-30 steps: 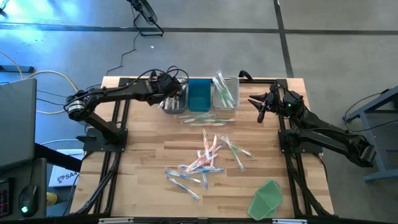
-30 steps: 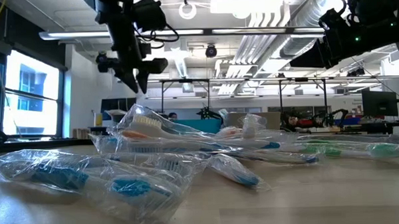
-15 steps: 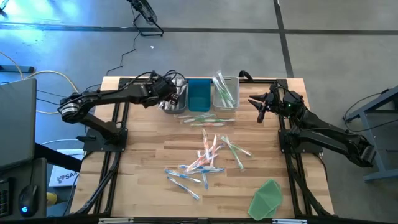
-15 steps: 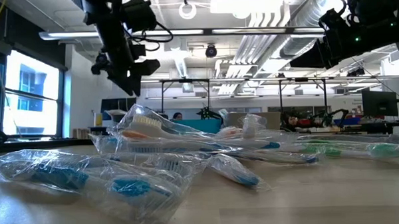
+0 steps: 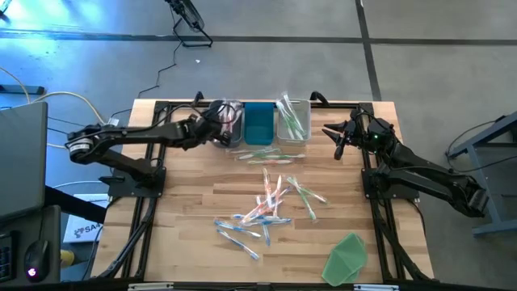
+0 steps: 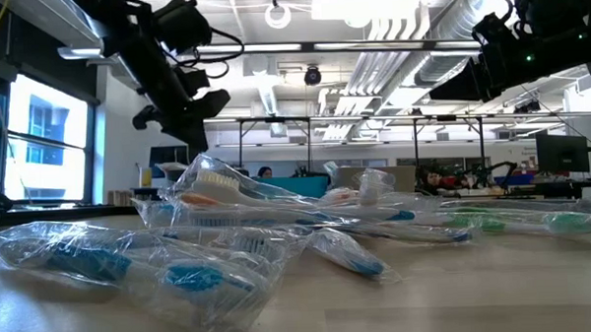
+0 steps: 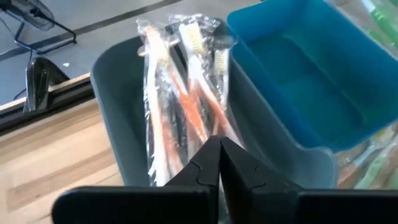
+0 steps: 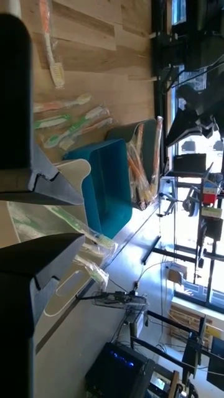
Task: Pick & Place Toothbrushes
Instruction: Put the green toothbrush into the white bin
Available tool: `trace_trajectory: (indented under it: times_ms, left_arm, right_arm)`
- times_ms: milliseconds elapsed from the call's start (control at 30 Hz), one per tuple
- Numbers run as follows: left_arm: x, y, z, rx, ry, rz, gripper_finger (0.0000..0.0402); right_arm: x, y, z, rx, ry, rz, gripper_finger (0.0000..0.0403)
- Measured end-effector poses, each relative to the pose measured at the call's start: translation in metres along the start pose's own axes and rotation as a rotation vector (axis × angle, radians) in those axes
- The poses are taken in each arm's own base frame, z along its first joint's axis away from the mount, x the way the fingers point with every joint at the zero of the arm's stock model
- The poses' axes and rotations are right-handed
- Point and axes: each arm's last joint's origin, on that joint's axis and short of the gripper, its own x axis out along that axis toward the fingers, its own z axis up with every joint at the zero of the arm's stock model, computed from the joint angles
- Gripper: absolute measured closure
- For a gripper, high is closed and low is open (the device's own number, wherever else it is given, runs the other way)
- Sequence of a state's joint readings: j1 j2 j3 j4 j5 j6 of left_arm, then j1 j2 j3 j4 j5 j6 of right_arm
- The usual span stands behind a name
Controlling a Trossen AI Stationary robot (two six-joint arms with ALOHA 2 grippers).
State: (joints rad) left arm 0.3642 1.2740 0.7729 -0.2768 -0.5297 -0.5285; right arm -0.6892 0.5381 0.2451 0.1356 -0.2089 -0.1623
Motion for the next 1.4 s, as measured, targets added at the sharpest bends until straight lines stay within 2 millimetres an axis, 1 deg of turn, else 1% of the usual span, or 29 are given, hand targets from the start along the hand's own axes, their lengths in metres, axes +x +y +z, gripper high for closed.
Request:
trace_trajectory:
  times_ms: [167, 233, 333, 433, 533, 667, 833, 1000, 1400]
  left_arm:
    - [-0.005, -0.001, -0.008, 0.03, -0.027, -0.04, 0.04]
    - [-0.005, 0.003, -0.014, 0.039, -0.017, -0.036, 0.04]
    - [-0.007, 0.012, -0.026, 0.001, 0.001, -0.044, 0.0401]
    - [-0.012, 0.014, -0.033, -0.028, -0.059, -0.107, 0.0401]
    - [-0.018, 0.012, -0.039, 0.027, -0.146, -0.193, 0.0401]
    - [-0.029, 0.006, -0.039, 0.096, -0.27, -0.304, 0.0401]
    - [-0.04, 0.006, -0.034, 0.128, -0.334, -0.387, 0.0401]
    - [-0.049, 0.008, -0.03, 0.174, -0.354, -0.477, 0.0401]
    - [-0.065, 0.017, -0.025, 0.255, -0.428, -0.488, 0.0401]
  right_arm:
    - [0.0, 0.0, 0.0, 0.0, -0.001, 0.0, 0.0328]
    - [0.0, 0.0, 0.0, 0.0, -0.001, -0.001, 0.0328]
    - [0.0, 0.0, 0.0, 0.0, -0.002, 0.0, 0.0328]
    - [0.0, 0.0, 0.0, 0.0, -0.002, 0.002, 0.0328]
    - [0.0, 0.0, 0.0, 0.0, -0.003, 0.002, 0.0328]
    - [0.0, 0.0, 0.0, -0.001, -0.004, 0.002, 0.0328]
    - [0.0, 0.0, 0.0, -0.001, -0.004, 0.003, 0.0328]
    - [0.0, 0.0, 0.0, -0.001, -0.005, 0.002, 0.0328]
    - [0.0, 0.0, 0.001, -0.003, -0.012, 0.002, 0.0328]
